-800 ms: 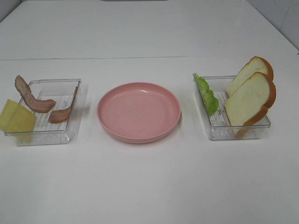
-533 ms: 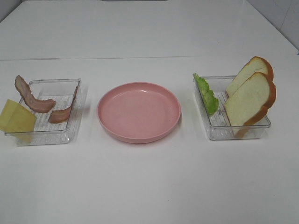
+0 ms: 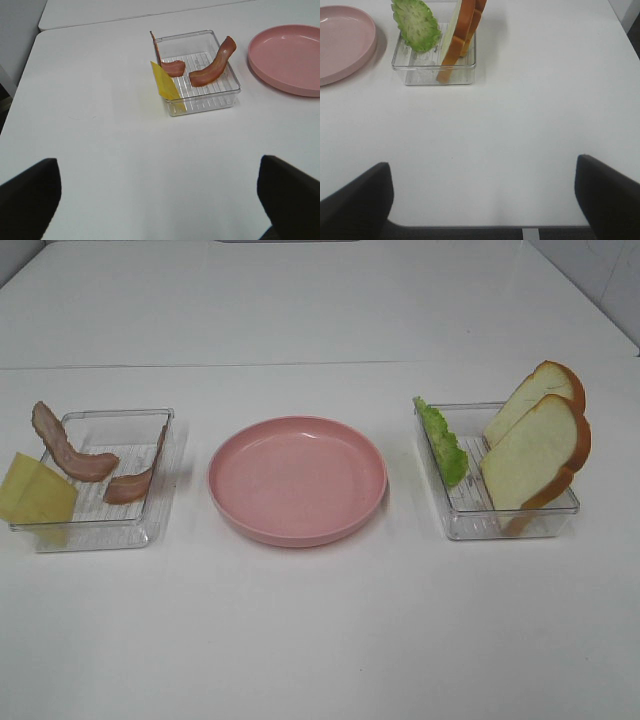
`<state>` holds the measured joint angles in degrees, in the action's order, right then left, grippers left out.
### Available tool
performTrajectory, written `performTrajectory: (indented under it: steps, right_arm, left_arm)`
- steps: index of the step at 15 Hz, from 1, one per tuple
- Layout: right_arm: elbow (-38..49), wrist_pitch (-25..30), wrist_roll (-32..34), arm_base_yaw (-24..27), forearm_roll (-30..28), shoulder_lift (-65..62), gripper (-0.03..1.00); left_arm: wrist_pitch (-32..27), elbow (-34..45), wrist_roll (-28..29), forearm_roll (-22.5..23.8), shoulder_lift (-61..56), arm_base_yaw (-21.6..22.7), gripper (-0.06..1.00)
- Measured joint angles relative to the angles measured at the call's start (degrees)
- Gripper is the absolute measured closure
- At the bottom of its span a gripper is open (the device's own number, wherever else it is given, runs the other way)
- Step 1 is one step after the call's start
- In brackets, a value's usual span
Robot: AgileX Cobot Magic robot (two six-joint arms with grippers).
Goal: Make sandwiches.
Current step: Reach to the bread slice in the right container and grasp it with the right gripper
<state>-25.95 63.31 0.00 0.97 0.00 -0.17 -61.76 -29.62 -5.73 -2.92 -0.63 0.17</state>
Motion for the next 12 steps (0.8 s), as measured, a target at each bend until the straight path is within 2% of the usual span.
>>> performTrajectory:
  steps: [5,6,7,12]
  right_arm:
    - [-2.41,0.69,0.0,0.0,1.55,3.21,0.02]
    - [-4.81,1.32,-0.46,0.0,2.86,8.94,0.02]
    - [-11.46,1.78,-0.74,0.0,5.61,22.92,0.02]
    - [-27.39,2.12,-1.89,0.0,7.73,54.6,0.02]
  left_arm:
    - [0.0,0.0,0.0,0.0,0.0,0.0,-0.05]
    - [0.0,0.0,0.0,0.0,0.0,0.0,-0.05]
    - [0.0,0.0,0.0,0.0,0.0,0.0,-0.05]
    - [0.0,0.0,0.0,0.0,0.0,0.0,-0.05]
